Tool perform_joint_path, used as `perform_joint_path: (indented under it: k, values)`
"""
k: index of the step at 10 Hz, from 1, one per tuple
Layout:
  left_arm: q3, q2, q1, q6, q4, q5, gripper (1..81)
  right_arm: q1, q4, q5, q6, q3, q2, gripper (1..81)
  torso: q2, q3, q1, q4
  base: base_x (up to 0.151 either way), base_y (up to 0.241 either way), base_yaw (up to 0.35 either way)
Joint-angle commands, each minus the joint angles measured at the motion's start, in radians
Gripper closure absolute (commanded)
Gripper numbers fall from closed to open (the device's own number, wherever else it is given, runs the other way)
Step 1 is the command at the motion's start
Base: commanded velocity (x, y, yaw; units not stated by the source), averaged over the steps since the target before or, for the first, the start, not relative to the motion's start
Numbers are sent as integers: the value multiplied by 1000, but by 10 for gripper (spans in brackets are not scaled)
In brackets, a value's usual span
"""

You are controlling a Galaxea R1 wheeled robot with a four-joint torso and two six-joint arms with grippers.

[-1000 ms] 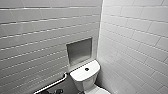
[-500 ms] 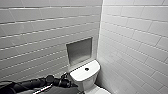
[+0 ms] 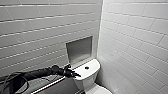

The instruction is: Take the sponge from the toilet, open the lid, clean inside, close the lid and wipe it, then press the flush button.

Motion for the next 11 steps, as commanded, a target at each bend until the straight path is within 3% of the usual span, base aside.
perform_joint_path:
  k: [1,3,4,6,11]
  values:
    - [-168,101,-244,-20,-35,142,10,36,14,-47,3,30,-32,811,0,-37,0,0,0,0,0]
    - [-291,187,-283,-20,-33,180,10,36,20,-41,3,30,-32,811,1,-67,0,0,0,0,0]
    - [-343,226,-299,-20,-27,185,10,36,22,-33,3,30,-32,811,1,-50,1,0,0,0,0]
    - [-443,302,-325,-23,-21,185,10,36,22,-33,3,29,-30,811,1,-60,1,0,0,0,0]
    - [-630,467,-375,-149,145,186,10,30,25,-19,9,30,-26,811,2,-60,2,0,0,0,0]
